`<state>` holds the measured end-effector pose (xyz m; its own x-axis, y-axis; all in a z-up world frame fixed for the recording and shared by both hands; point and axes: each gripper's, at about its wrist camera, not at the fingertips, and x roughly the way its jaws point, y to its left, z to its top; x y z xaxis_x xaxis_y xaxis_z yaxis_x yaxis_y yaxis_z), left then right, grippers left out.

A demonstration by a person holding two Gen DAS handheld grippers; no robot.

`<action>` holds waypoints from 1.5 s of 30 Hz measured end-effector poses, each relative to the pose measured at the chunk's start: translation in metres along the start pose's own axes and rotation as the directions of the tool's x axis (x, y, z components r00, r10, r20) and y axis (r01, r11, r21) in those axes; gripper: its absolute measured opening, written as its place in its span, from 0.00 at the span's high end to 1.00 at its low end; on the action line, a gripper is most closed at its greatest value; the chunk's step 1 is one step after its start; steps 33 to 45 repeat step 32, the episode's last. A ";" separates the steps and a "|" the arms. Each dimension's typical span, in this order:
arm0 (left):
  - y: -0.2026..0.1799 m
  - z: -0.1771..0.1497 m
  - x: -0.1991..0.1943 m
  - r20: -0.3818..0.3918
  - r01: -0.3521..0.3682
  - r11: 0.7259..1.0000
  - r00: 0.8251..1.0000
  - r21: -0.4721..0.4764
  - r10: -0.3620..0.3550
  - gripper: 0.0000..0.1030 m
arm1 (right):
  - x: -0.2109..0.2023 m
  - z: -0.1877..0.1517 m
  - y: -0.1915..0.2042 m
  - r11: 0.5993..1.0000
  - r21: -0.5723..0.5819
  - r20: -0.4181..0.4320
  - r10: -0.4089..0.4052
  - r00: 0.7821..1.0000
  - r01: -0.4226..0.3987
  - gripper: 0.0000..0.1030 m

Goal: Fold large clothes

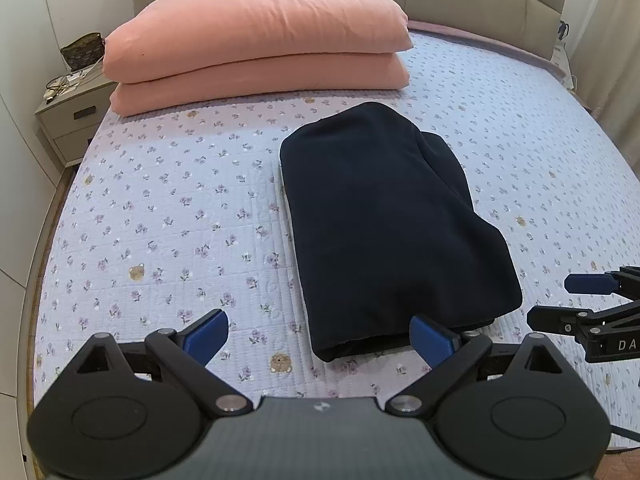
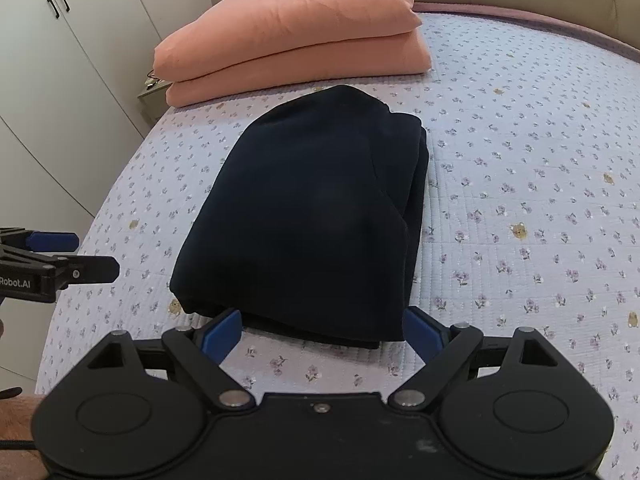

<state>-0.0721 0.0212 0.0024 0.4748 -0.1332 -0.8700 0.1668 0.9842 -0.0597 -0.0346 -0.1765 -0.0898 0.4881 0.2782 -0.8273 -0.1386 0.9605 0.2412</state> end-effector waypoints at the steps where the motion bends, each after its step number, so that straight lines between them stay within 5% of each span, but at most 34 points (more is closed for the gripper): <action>1: 0.000 0.000 0.000 0.001 -0.001 1.000 1.000 0.000 0.001 0.04 | 0.000 0.000 0.000 1.000 0.000 -0.001 0.001 1.000 -0.001 0.00; 45: 0.005 0.000 0.010 -0.010 -0.014 1.000 1.000 0.006 0.014 0.00 | 0.006 0.000 -0.002 1.000 -0.017 -0.031 0.006 1.000 -0.006 0.00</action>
